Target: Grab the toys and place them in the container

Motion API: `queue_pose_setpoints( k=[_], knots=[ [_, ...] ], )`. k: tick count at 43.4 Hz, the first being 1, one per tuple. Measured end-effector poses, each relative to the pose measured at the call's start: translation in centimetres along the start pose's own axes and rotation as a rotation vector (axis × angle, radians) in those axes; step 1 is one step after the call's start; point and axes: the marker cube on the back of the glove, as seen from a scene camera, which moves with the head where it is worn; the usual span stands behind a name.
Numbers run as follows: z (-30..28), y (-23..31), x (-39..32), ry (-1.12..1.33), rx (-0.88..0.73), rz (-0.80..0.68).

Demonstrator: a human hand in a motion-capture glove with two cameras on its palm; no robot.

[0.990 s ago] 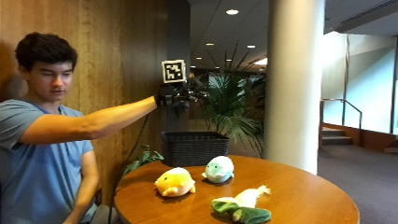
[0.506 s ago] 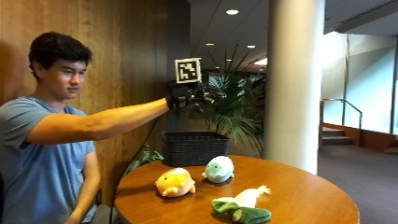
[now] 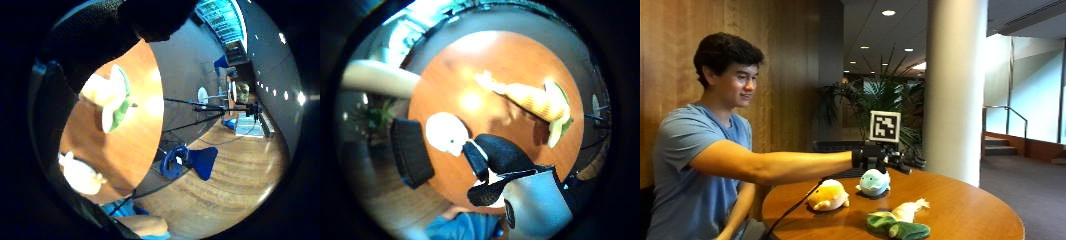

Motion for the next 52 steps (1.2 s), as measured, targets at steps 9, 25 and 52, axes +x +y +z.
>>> queue_pose_setpoints(
  k=[9, 25, 52],
  knots=[
    [8.1, -3.3, 1.8, 0.056, -0.166, 0.051],
    [14.9, -3.7, -0.1, -0.176, -0.124, 0.071],
    [11.5, -1.7, 1.7, -0.234, -0.009, 0.155]
  ],
)
